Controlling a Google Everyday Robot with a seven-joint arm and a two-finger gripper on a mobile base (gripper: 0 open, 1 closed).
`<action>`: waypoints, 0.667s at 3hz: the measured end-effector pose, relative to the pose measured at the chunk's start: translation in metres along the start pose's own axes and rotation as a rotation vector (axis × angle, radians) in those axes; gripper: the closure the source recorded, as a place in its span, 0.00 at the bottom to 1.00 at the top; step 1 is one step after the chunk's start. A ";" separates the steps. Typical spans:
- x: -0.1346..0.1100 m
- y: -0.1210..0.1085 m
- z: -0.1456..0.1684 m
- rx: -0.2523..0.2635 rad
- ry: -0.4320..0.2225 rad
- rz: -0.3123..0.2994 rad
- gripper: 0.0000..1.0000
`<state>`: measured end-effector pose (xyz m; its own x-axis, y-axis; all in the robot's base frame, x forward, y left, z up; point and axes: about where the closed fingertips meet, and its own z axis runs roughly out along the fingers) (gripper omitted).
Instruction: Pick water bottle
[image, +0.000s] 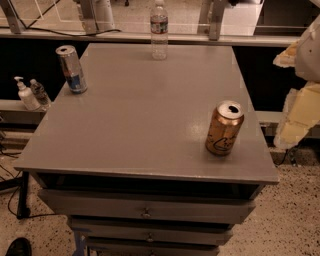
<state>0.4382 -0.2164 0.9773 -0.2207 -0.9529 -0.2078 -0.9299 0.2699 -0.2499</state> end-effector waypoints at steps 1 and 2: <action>-0.001 -0.001 -0.001 0.004 -0.004 -0.001 0.00; -0.021 -0.024 0.003 0.019 -0.075 0.008 0.00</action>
Offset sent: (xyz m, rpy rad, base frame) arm 0.0680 0.0324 0.0138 0.1686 -0.0703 0.0144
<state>0.4659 -0.2022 0.9843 -0.2051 -0.9379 -0.2799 -0.9222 0.2809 -0.2657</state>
